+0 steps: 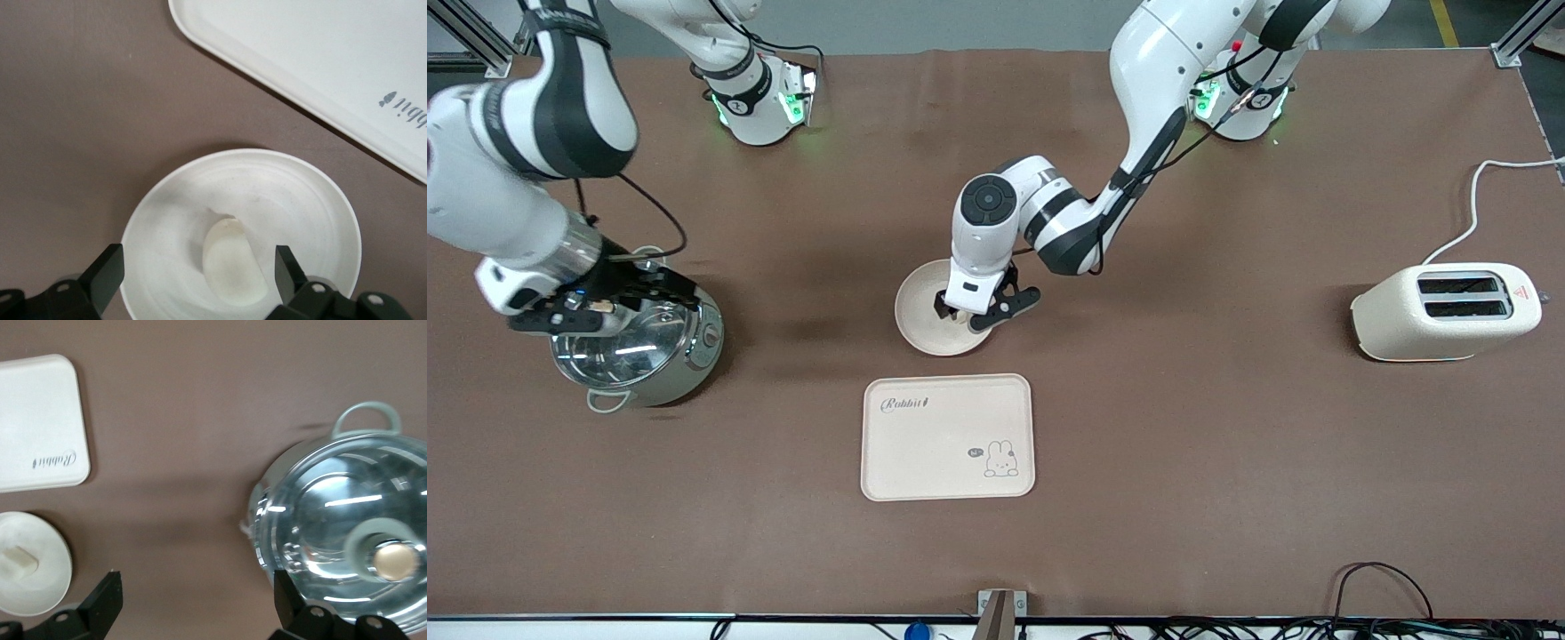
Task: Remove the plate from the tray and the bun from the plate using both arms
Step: 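Grasp the bun with the left gripper while the right gripper returns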
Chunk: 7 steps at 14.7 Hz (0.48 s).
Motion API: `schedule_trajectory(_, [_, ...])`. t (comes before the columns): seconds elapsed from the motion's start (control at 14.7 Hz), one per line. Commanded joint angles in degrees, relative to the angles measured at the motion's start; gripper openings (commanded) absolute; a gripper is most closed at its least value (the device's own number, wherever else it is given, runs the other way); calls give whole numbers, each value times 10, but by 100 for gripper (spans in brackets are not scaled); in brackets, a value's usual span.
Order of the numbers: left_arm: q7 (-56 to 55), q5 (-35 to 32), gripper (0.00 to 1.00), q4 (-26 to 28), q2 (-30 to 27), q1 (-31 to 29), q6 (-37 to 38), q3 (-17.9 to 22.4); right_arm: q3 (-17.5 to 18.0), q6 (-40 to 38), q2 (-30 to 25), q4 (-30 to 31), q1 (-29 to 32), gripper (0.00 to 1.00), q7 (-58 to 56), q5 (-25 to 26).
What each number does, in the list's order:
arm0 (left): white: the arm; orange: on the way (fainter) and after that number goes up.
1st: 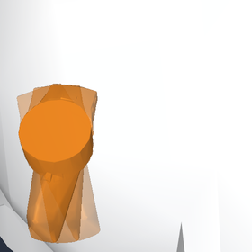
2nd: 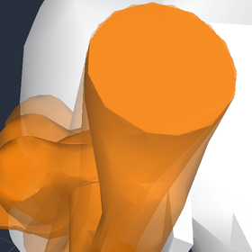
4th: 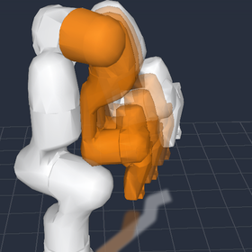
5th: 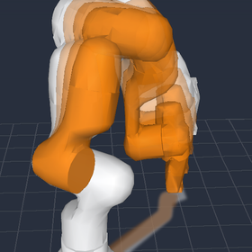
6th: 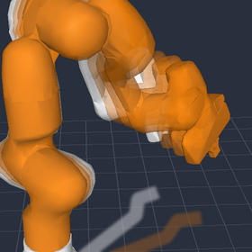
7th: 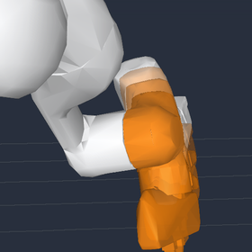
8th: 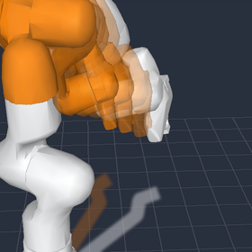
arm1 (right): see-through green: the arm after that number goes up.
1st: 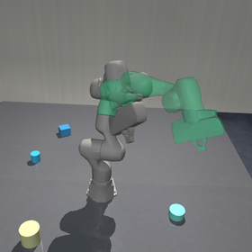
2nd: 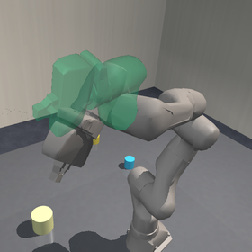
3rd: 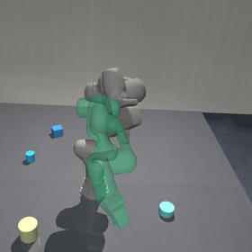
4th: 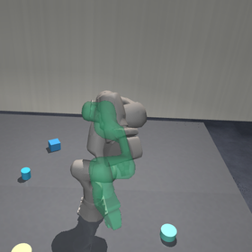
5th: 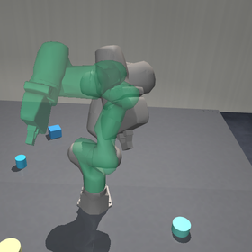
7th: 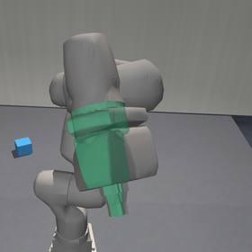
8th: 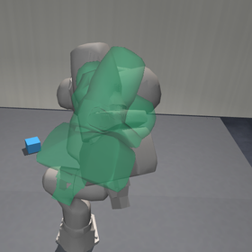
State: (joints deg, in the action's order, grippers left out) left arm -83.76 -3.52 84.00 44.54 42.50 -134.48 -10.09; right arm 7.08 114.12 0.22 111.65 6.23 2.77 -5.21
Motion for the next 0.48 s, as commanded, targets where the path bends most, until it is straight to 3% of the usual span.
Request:
schedule_trajectory(0.0, [-66,-11,98,-16,29,17,-49,7,8,-89,-25,-68,28,100,-6,15])
schedule_trajectory(0.14, [-86,-11,94,-21,40,21,-61,7,8,-156,-23,-128,36,100,-5,23])
schedule_trajectory(0.41, [-104,-10,75,-37,57,29,-61,8,10,-190,-56,-144,35,100,-5,40])
